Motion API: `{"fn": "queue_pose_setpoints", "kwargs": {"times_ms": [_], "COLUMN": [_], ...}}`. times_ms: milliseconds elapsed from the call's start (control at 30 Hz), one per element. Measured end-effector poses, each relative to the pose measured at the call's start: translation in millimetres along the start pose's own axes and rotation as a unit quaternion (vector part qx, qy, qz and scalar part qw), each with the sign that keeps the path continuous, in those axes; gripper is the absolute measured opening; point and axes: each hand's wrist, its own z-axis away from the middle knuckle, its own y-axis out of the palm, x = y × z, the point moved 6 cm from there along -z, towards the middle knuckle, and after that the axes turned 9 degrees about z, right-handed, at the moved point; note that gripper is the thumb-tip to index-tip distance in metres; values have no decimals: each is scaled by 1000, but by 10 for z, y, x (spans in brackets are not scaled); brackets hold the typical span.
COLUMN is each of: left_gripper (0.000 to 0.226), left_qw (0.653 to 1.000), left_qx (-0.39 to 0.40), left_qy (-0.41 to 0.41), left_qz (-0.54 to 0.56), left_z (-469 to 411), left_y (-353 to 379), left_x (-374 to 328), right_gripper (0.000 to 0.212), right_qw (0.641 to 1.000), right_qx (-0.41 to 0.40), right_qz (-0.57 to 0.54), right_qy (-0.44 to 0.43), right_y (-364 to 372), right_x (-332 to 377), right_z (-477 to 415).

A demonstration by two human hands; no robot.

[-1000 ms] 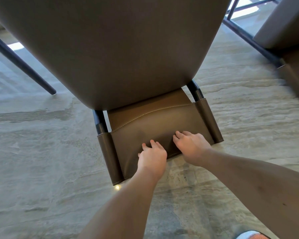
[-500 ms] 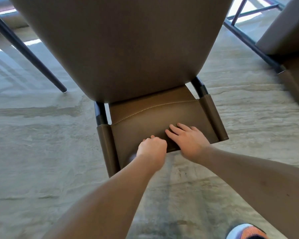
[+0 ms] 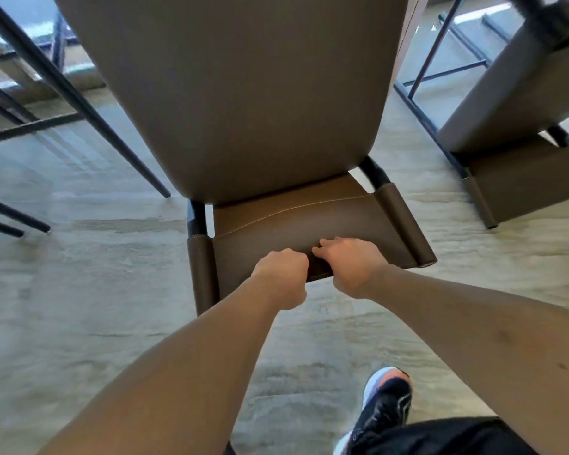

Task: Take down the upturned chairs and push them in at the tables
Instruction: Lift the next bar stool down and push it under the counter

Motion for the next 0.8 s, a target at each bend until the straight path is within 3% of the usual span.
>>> {"fn": "queue_pose_setpoints", "kwargs": {"times_ms": [233,567,800], "left_gripper": [11,13,13], "left_qw": [999,998,993], "left_qx": [37,41,-98], "left_qy": [-22,-46,-59], "left_qz": [10,17,19], "left_z": [842,1505,1547], "left_y": [-839,-2056,-2938], "left_x": [-330,-826,-720], "right_gripper": [46,40,27], "right_qw": [995,985,984], "right_qx": [95,164,148], "right_qz": [3,7,34], "right_qy": [-21,-54,-97], "right_y": [-1073,-2558,-3484], "right_x": [112,-60,-176], "right_z": [602,1117,780]}}
